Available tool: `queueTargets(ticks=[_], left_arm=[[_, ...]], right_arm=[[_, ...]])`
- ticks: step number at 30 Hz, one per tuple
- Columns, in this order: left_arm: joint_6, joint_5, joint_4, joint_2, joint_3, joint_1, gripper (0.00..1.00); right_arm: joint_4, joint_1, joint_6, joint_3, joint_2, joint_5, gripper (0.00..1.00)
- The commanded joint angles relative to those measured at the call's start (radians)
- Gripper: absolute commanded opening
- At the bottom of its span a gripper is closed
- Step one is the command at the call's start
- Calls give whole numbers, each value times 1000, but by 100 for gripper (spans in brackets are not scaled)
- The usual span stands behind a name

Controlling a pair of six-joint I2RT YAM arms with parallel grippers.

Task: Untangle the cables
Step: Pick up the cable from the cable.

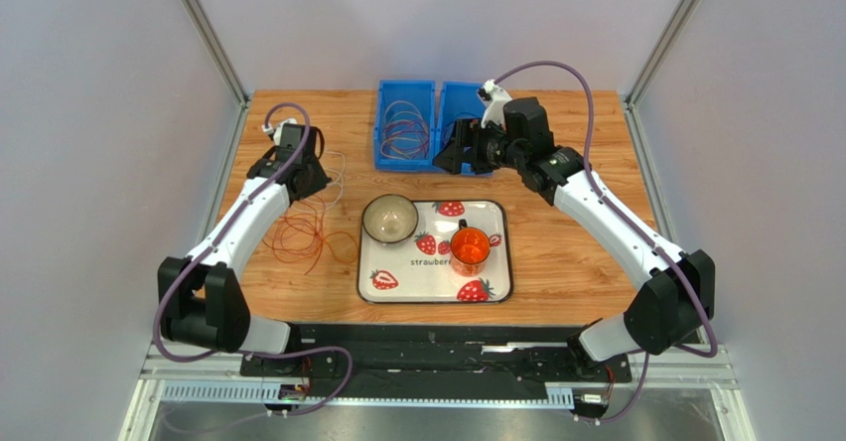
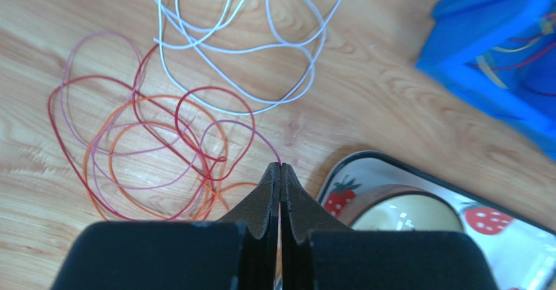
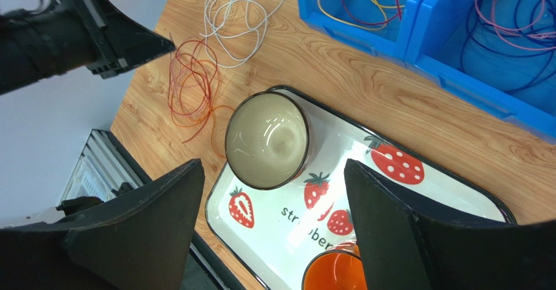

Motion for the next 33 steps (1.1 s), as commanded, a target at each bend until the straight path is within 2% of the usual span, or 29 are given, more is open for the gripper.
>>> queueTargets(ticks=[1, 7, 11, 14, 21, 24, 27, 31, 33], left_arm=[[20, 24, -90, -79, 87, -3, 0], [97, 124, -174, -151, 297, -3, 0], [178, 238, -169, -183, 466, -3, 0], [234, 249, -158, -192, 598, -3, 0], [321, 317, -165, -144, 995, -3, 0], [323, 353, -158, -122, 1095, -3, 0], [321, 428, -100, -140, 1085, -4, 0], [312, 446, -89, -151, 1071, -3, 0], [304, 459, -77, -165, 1016, -3, 0]], right_arm=[[-11, 21, 0, 58, -18, -2, 83], [49, 43, 50, 64, -7, -106, 83], [80, 76, 69, 76, 6, -128, 83], [80, 101, 75, 98, 16, -136, 83], [94, 118, 87, 107, 6, -153, 83], [109, 121, 82, 99, -6, -163, 83], [147, 123, 67, 89, -23, -192, 84], [206, 135, 52, 88, -21, -251, 84], [253, 147, 29, 95, -1, -277, 85]])
